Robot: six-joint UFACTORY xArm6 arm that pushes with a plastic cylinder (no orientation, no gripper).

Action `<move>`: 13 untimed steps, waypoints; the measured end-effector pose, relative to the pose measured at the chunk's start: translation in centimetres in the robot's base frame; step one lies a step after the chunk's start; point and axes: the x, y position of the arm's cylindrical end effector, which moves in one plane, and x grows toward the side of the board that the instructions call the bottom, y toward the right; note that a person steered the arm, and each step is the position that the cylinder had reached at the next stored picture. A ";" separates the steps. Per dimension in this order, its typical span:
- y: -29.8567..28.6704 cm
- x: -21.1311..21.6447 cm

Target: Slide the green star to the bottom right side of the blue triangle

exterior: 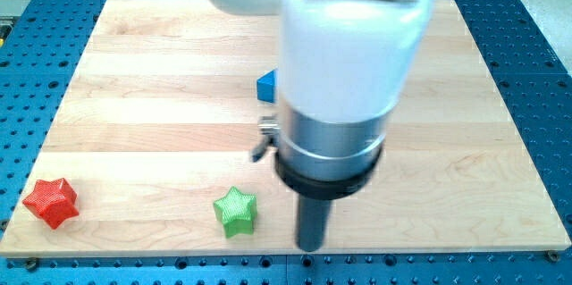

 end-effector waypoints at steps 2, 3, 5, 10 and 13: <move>-10.9 -3.1; -10.4 -6.1; -15.5 -5.0; -4.3 -12.6; -0.3 -12.2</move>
